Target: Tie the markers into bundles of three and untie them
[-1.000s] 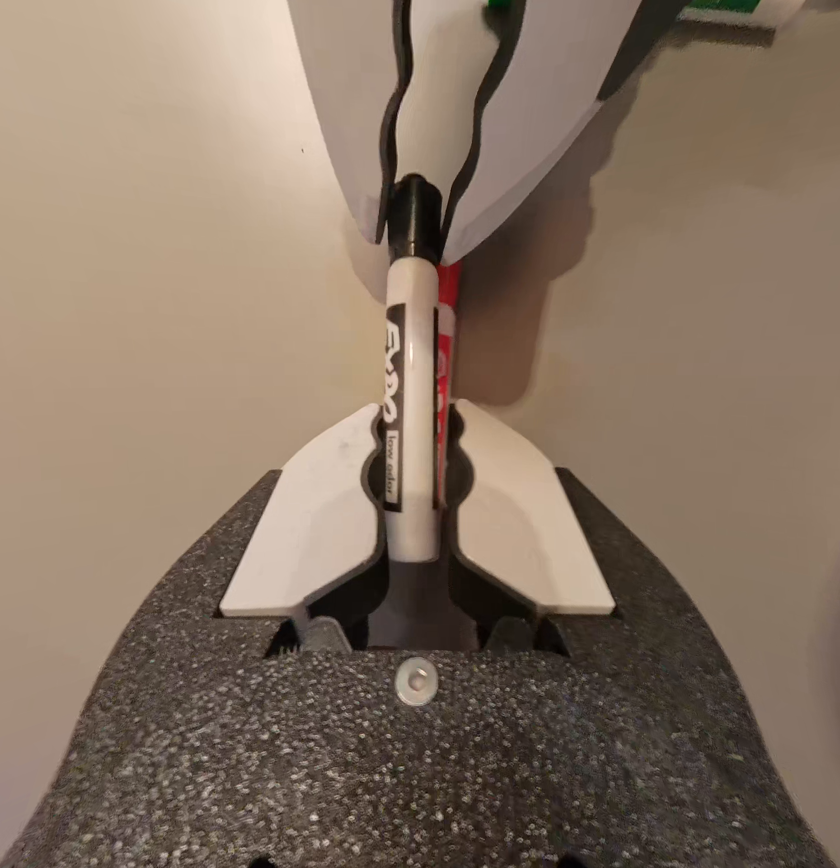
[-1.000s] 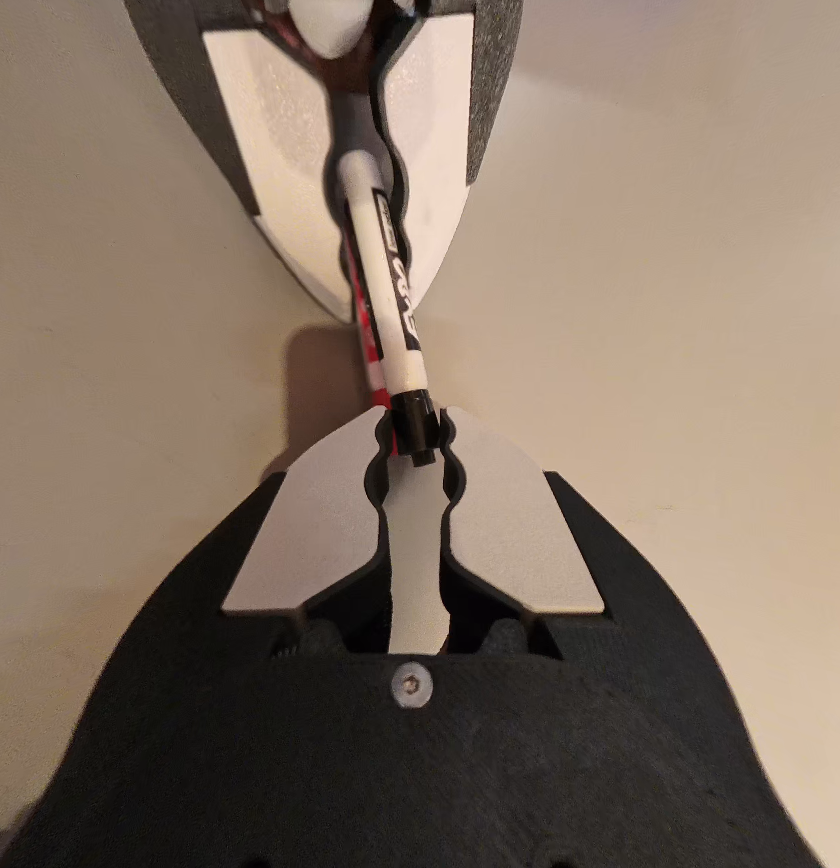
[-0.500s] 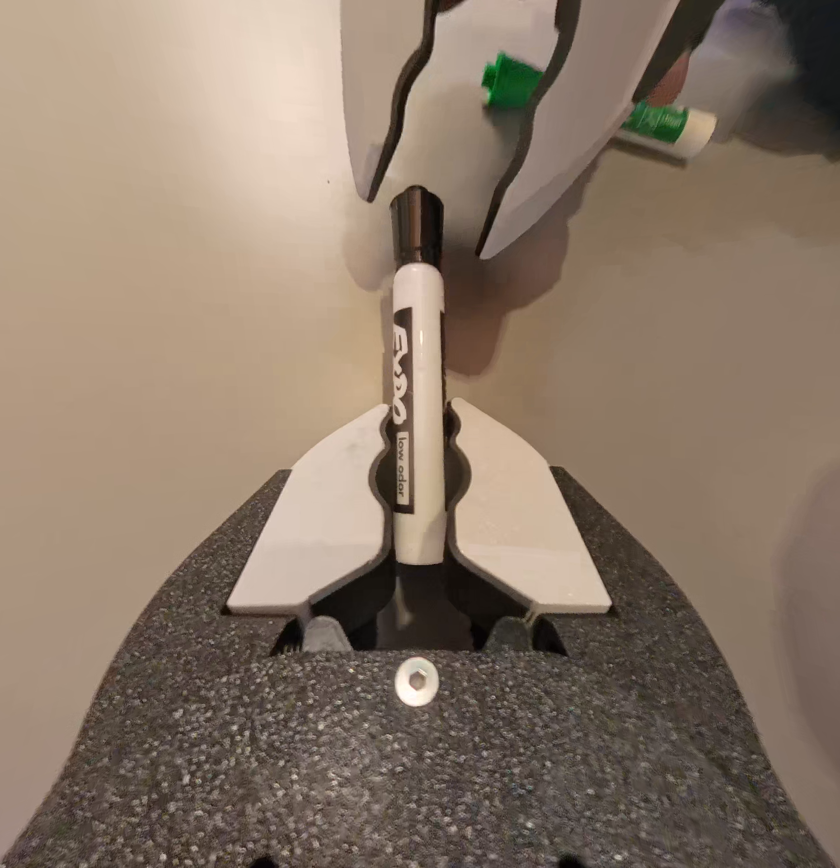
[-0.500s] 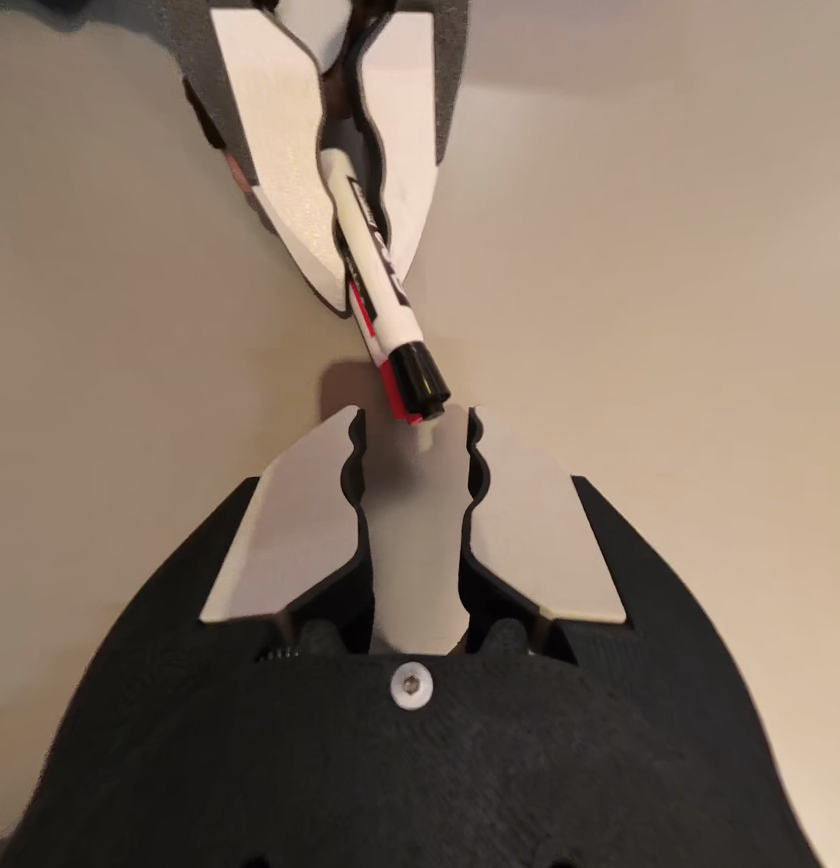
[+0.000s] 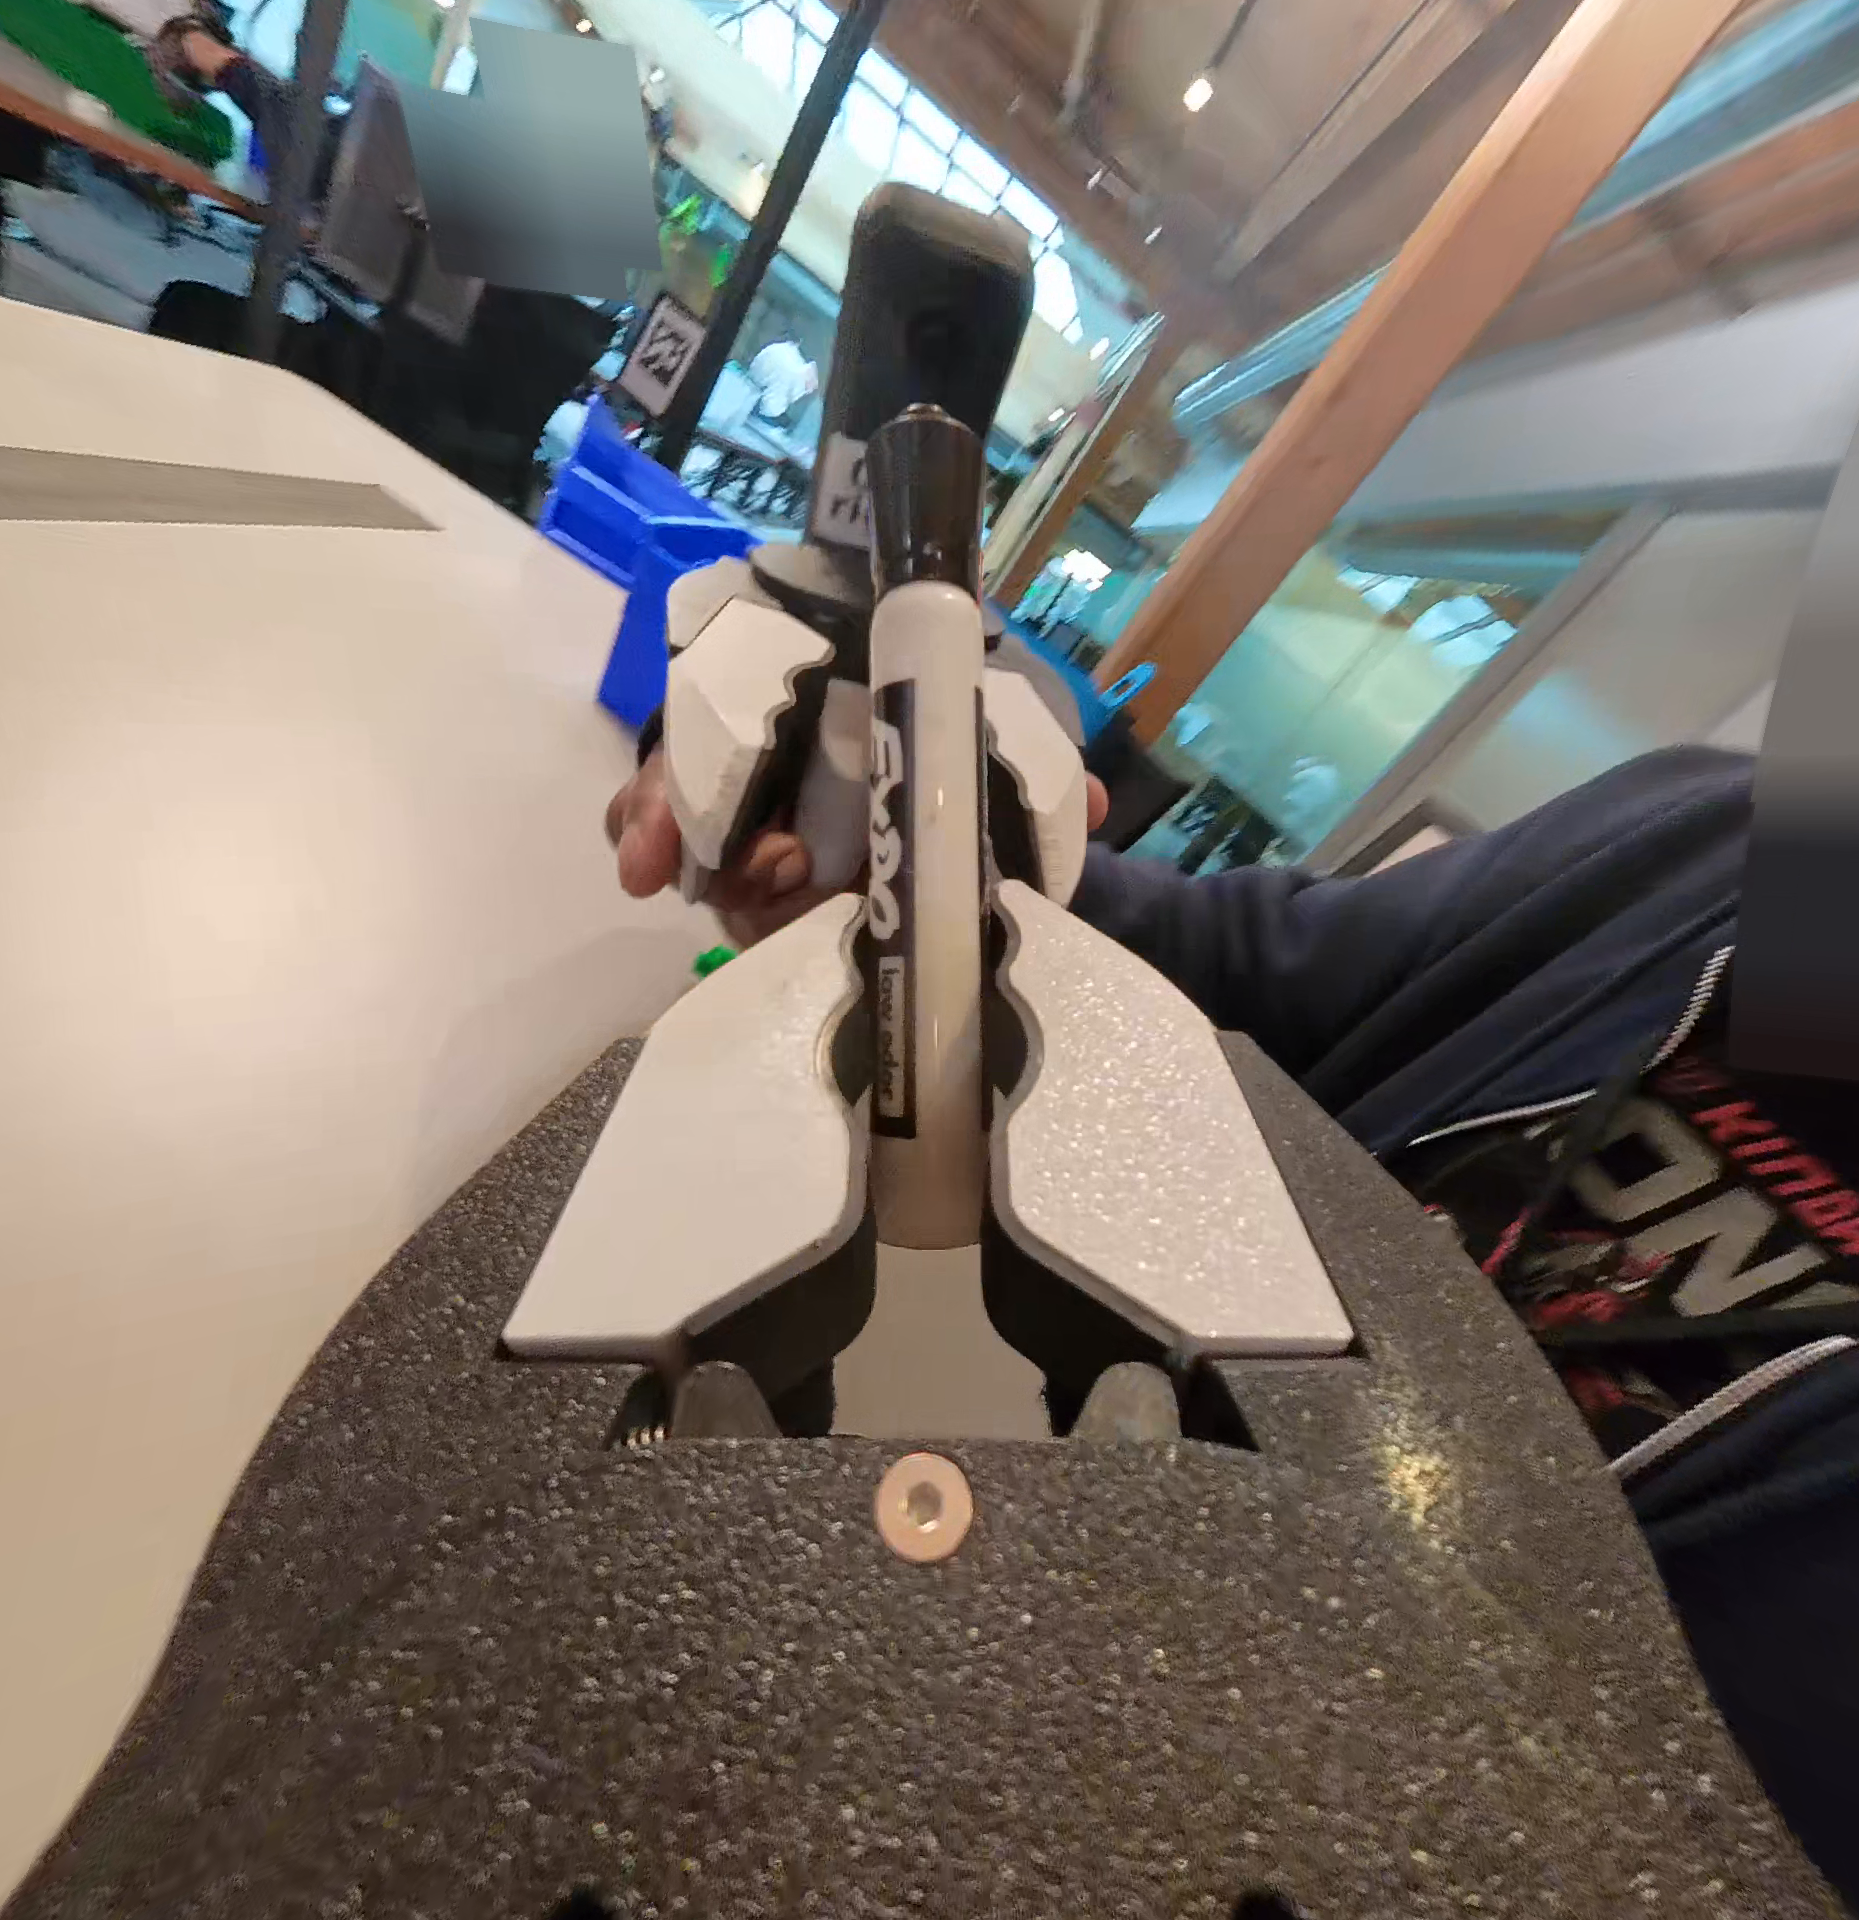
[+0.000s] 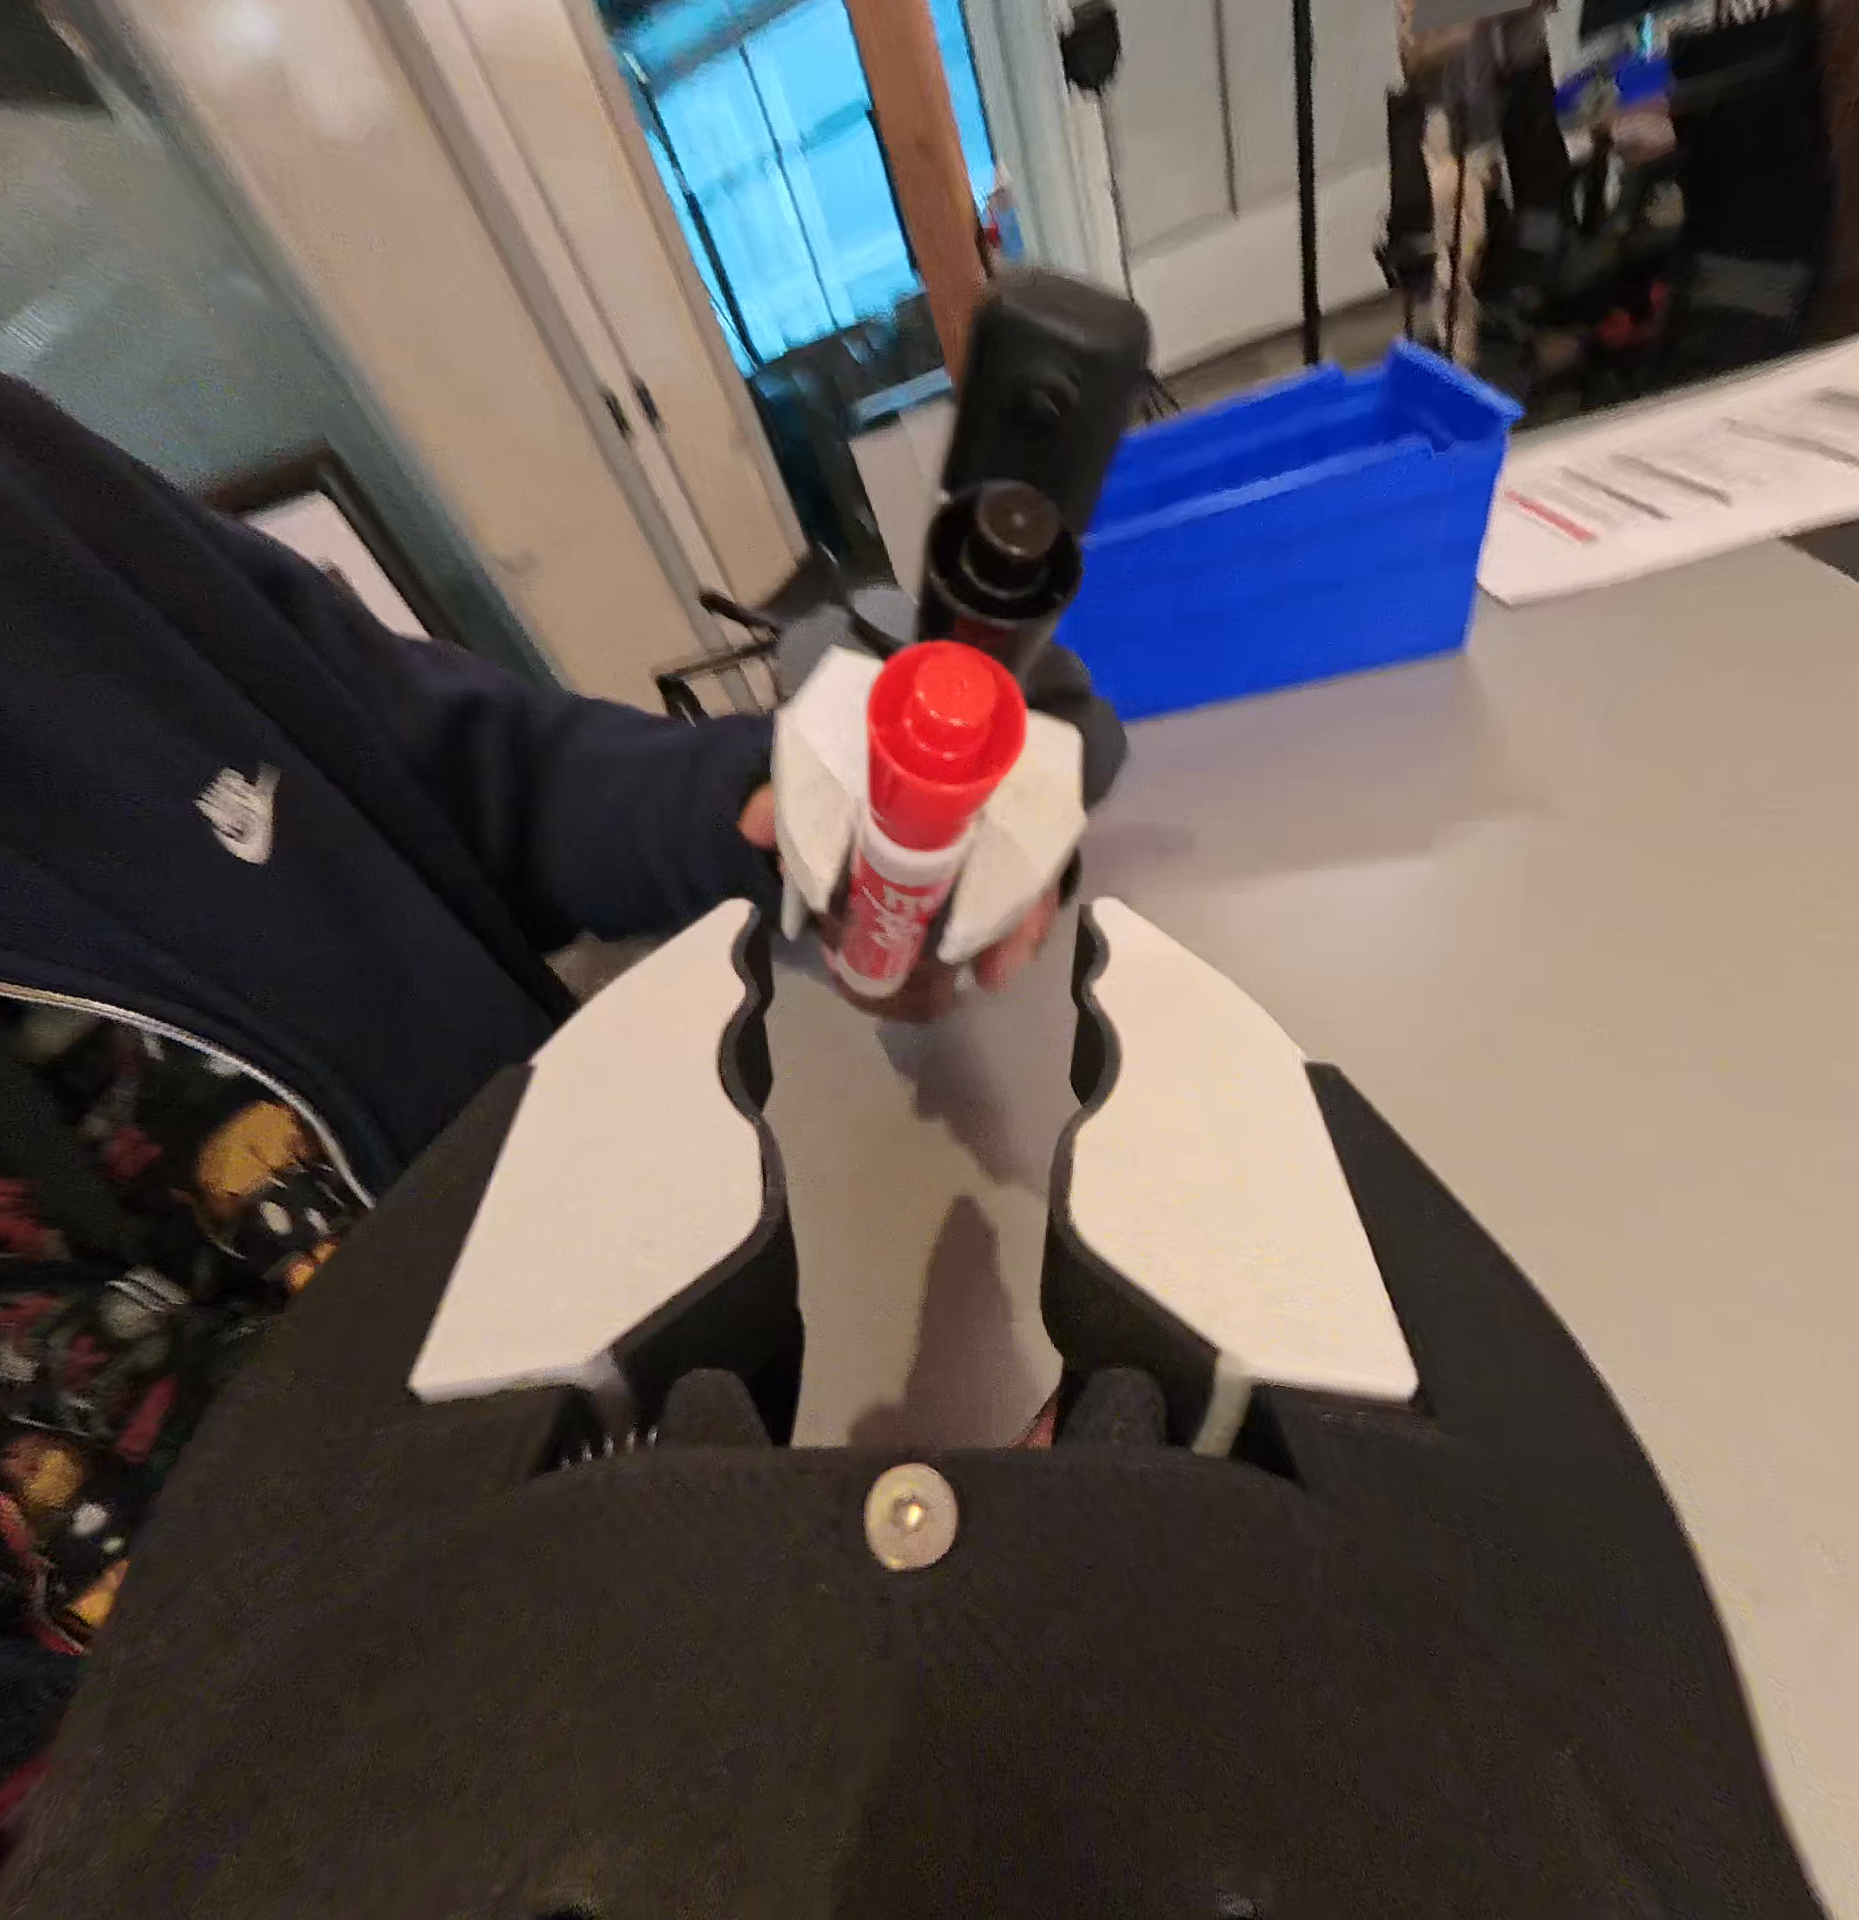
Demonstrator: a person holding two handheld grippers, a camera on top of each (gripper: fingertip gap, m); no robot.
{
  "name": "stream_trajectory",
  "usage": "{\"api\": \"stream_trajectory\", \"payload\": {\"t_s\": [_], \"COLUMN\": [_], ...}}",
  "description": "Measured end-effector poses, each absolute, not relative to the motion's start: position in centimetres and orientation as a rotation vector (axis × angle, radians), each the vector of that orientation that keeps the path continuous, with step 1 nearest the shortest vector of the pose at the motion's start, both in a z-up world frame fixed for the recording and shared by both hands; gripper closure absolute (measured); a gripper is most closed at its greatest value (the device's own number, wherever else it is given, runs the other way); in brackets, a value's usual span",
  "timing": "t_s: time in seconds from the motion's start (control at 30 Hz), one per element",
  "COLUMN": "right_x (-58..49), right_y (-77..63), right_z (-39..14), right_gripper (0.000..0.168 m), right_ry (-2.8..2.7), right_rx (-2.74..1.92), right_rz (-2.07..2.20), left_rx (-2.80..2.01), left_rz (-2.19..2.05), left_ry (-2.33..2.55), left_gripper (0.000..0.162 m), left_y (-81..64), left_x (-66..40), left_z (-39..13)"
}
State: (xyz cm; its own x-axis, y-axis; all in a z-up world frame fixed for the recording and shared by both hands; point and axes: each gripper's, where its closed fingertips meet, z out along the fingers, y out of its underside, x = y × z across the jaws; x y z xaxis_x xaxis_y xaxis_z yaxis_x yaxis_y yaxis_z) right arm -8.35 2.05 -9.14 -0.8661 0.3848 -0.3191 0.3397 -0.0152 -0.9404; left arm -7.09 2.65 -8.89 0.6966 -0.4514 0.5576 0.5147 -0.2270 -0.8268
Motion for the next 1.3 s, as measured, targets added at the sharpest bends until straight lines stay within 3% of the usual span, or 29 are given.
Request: {"api": "stream_trajectory", "payload": {"t_s": [0.2, 0.47, 0.83, 1.3], "right_x": [-7.4, -9.2, -10.8, -10.9], "right_y": [2.4, 4.5, 5.1, 4.5], "right_z": [-6.0, -6.5, -8.1, -11.3], "right_gripper": [0.116, 0.149, 0.151, 0.15], "right_ry": [-2.016, -1.944, -1.997, -2.15], "right_rx": [-0.708, -0.871, -0.97, -0.949], "right_rz": [2.301, 2.212, 1.981, 1.752], "left_rx": [-1.501, -1.492, -1.619, -1.875], "left_rz": [-1.077, -1.105, -1.017, -0.71], "left_ry": [0.002, 0.034, -0.06, 0.175], "left_gripper": [0.144, 0.143, 0.134, 0.128], "left_y": [4.2, 7.1, 7.2, 6.1], "left_x": [-5.2, -5.2, -7.3, -8.0], "left_z": [-8.0, -9.0, -11.2, -14.7]}}
